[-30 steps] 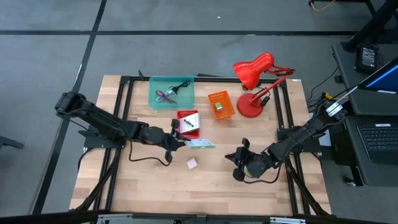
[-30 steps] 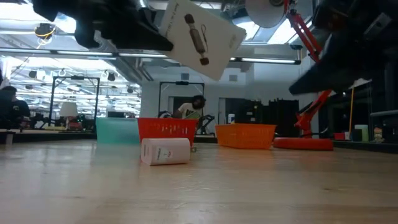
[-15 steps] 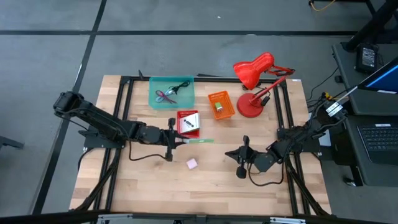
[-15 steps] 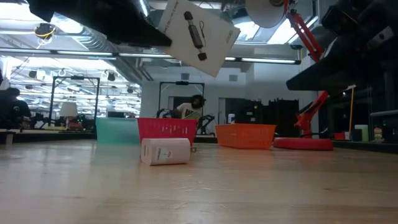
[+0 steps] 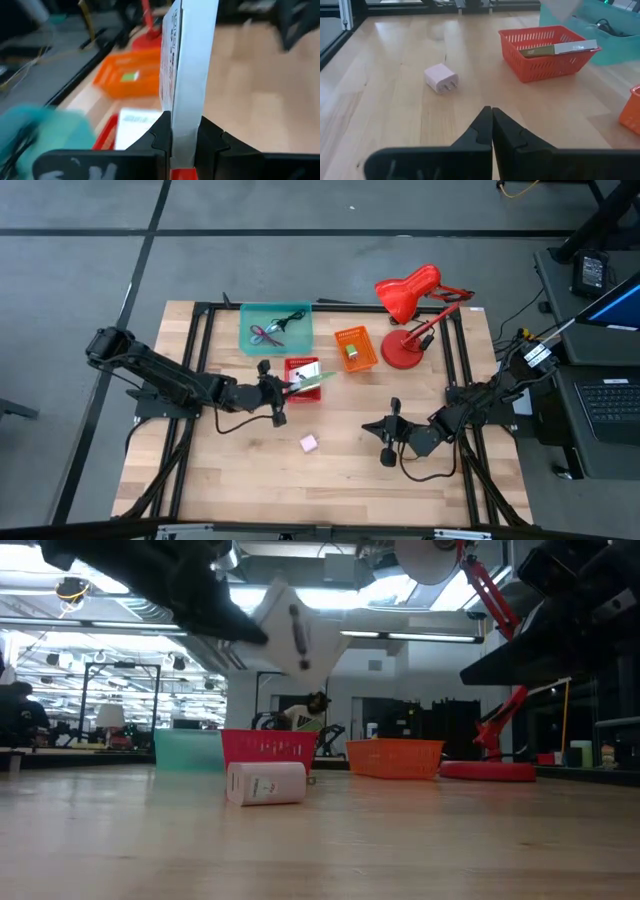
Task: Pick and place items into bin
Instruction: Put the card reader box into the red bin
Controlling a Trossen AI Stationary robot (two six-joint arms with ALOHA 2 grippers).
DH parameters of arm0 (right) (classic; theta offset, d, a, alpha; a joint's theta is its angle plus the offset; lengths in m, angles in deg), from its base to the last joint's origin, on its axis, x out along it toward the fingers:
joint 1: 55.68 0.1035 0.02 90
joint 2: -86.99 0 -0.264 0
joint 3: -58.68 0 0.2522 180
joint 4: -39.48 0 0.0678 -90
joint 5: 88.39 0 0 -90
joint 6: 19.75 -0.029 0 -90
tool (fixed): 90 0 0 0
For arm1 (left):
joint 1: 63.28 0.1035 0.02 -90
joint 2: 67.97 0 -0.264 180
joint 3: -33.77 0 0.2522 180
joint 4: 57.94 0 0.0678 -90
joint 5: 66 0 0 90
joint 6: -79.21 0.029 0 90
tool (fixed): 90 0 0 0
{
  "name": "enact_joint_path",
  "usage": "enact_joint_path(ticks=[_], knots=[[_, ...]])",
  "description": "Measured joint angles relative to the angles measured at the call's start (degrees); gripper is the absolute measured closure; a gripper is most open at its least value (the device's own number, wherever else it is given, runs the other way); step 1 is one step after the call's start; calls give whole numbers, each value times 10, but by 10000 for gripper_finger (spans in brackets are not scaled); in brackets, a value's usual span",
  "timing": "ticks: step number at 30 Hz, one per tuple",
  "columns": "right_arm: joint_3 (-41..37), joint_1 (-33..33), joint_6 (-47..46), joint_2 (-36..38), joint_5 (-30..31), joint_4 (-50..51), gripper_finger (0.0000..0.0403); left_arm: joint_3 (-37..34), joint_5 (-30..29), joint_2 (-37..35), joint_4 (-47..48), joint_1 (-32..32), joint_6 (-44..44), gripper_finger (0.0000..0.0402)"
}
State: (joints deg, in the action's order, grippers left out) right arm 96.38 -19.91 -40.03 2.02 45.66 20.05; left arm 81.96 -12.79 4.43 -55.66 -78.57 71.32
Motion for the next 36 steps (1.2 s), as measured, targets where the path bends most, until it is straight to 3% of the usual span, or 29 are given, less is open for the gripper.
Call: enact_joint_path(ticks=[6,15,19,36], knots=[[0,-2,25,0,0,0,403,73,-27,0,201,0,-115,361],[0,-29,26,0,-1,0,403,156,-42,8,369,15,-255,362],[0,-40,27,0,-1,1,403,183,-21,31,433,27,-310,362],[0,-56,28,0,-1,19,403,348,45,174,635,62,-354,362]])
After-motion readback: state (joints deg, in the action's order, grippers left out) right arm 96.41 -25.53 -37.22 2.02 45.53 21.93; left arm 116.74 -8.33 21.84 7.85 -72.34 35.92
